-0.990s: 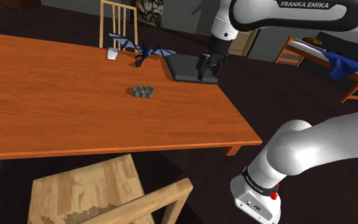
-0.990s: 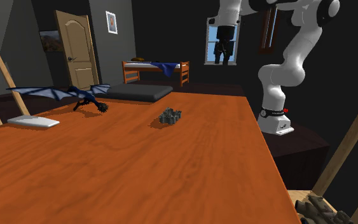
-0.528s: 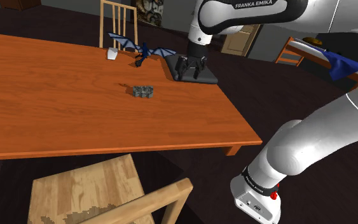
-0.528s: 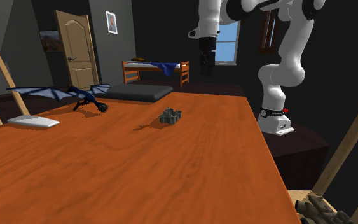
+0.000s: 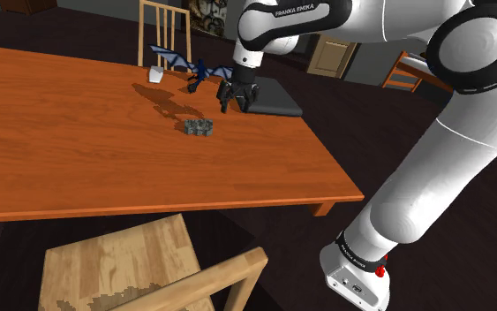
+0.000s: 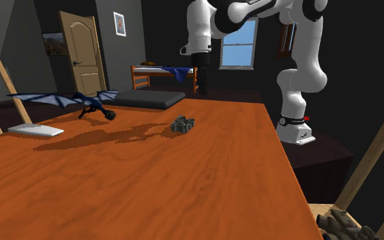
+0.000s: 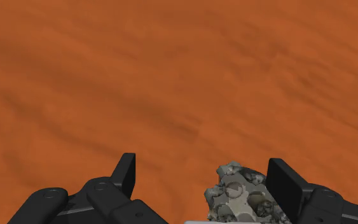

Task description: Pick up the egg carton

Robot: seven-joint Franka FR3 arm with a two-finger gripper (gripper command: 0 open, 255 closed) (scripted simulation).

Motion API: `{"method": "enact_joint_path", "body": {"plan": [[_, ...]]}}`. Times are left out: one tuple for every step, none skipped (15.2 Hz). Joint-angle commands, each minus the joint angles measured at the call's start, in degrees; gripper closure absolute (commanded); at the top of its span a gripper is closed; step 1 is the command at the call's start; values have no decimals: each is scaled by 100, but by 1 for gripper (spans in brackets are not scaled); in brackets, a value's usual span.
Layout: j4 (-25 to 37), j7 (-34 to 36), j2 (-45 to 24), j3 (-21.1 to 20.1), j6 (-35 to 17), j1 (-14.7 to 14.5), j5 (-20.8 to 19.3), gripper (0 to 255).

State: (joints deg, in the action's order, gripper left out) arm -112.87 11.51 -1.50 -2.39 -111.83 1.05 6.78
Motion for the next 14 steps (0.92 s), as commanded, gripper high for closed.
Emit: {"method": "enact_joint_path", "body": {"plan": [[387, 60, -478, -17, -29, -15, 125, 0], [611, 75, -721, -19, -18, -13, 183, 0], [843, 91, -966, -22, 0, -9, 241, 0], [1085, 109, -1213, -26, 26, -5, 297, 0], [1337, 129, -1462, -32, 58, 2, 352, 0], [1600, 150, -1714, -40, 99, 8, 405, 0], [1875, 174, -1970, -47, 147, 15, 457, 0], [1879, 175, -1974, -49, 148, 16, 457, 0], [1836, 162, -1997, -50, 82, 16, 460, 0], [1794, 150, -2022, -51, 16, 15, 464, 0], [1753, 138, -2048, -51, -49, 14, 468, 0], [1714, 126, -2074, -52, -113, 13, 472, 0], [1677, 114, -2102, -53, -178, 12, 476, 0], [1638, 101, -2129, -54, -242, 11, 480, 0]]}}
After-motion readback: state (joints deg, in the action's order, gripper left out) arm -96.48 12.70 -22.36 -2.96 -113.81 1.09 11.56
